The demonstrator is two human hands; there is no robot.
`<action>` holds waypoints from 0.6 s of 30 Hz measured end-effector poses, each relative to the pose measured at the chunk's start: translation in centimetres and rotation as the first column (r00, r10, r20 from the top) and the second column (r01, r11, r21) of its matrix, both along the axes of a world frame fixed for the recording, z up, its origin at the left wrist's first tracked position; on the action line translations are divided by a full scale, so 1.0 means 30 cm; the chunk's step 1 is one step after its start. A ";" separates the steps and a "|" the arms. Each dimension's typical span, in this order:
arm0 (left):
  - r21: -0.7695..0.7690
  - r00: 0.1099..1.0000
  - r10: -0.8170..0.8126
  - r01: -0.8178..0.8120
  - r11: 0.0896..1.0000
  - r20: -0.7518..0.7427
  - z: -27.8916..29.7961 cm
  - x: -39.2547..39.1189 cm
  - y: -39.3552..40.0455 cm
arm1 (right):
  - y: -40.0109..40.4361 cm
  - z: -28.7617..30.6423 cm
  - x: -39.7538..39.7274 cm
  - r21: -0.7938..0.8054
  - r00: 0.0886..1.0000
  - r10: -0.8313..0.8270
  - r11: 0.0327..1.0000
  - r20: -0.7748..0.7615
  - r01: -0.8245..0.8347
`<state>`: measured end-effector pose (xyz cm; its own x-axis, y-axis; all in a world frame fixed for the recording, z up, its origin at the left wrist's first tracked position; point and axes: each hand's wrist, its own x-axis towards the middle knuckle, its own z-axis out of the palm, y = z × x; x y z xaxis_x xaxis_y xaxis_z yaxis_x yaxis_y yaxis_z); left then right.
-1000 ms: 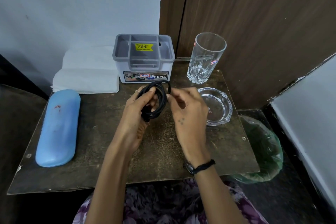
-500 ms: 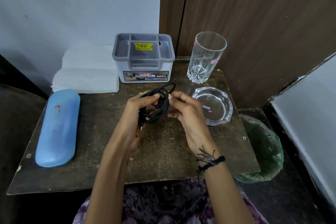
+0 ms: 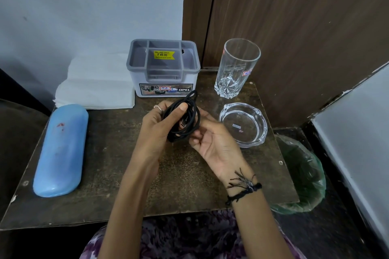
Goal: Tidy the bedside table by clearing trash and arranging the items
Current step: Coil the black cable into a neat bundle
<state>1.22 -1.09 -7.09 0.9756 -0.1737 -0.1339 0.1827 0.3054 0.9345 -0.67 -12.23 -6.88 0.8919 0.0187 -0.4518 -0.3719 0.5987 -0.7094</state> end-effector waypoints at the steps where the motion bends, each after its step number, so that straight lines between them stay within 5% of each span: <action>1: 0.017 0.999 0.043 -0.044 0.999 0.020 -0.001 0.002 0.001 | 0.000 -0.002 0.002 -0.051 0.999 -0.016 0.999 0.031 0.017; 8: 0.217 0.948 0.300 -0.316 0.924 0.101 -0.009 -0.002 0.008 | -0.001 0.008 -0.009 -0.418 0.938 0.193 0.906 0.289 -0.058; 18: 0.085 0.954 0.299 -0.297 0.951 -0.012 0.002 0.004 0.015 | 0.009 -0.002 -0.008 -0.482 0.875 0.256 0.876 0.410 -0.031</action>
<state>1.34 -0.64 -7.03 0.9775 0.1368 -0.1604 0.1185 0.2727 0.9548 -0.91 -11.96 -6.94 0.9982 0.0600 0.0069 -0.0015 0.1387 -0.9903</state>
